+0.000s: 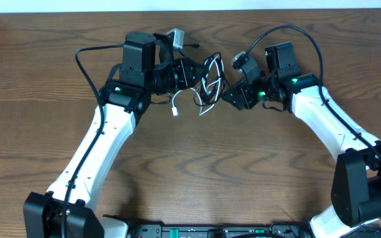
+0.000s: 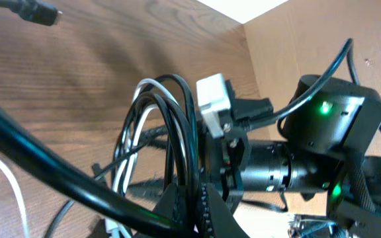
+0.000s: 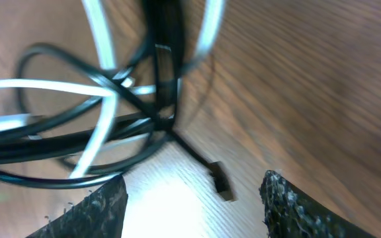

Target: Untangle cables

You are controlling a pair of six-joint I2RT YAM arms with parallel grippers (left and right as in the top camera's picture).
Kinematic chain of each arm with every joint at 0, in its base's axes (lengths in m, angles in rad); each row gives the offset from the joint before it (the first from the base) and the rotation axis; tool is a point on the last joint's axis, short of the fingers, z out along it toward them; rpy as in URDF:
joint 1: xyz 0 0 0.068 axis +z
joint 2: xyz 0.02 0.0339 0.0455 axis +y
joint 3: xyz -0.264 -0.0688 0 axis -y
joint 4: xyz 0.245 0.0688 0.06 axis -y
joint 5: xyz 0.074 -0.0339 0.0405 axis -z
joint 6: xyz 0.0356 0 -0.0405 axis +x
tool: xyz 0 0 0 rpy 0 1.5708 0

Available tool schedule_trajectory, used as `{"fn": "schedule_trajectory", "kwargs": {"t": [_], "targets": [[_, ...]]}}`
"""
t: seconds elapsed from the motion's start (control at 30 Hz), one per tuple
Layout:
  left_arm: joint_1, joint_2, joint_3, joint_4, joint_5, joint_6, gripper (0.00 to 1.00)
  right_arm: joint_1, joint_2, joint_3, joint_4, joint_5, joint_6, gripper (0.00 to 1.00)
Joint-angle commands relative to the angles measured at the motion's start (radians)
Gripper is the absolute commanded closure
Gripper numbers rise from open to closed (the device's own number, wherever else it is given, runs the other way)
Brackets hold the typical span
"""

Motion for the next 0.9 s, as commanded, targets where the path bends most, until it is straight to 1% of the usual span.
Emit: {"fn": "schedule_trajectory", "kwargs": {"t": [0.0,0.03,0.1,0.27,0.37,0.5,0.53,0.6,0.83,0.87], "targets": [[0.027,-0.004,0.012,-0.027,0.036,0.029,0.92,-0.024,0.001,0.006,-0.014,0.034,-0.082,0.39],[0.036,-0.004,0.012,-0.035,0.037,0.029,0.92,-0.028,0.001,0.006,-0.013,0.034,-0.082,0.41],[0.057,-0.004,0.012,-0.038,0.064,0.028,0.93,-0.038,0.002,0.006,-0.01,0.014,-0.082,0.42],[0.109,-0.003,0.012,0.013,0.19,-0.002,0.93,-0.037,0.02,0.006,-0.015,-0.08,-0.144,0.39],[0.128,-0.003,0.012,0.038,0.233,-0.034,0.93,-0.026,0.036,0.006,-0.005,-0.165,-0.168,0.38],[0.135,-0.003,0.012,0.04,0.238,-0.064,0.93,-0.008,0.043,0.006,0.015,-0.208,-0.167,0.38],[0.137,-0.003,0.012,0.04,0.239,-0.074,0.93,-0.003,0.043,0.006,0.016,-0.206,-0.168,0.39],[0.138,-0.004,0.012,0.041,0.245,-0.09,0.93,0.006,0.043,0.006,0.018,-0.197,-0.167,0.44],[0.14,-0.004,0.012,0.09,0.332,-0.115,0.93,0.02,0.051,0.006,0.018,-0.143,-0.149,0.74],[0.142,-0.004,0.012,0.089,0.331,-0.115,0.92,0.02,0.051,0.006,0.018,-0.143,-0.147,0.81]]}}
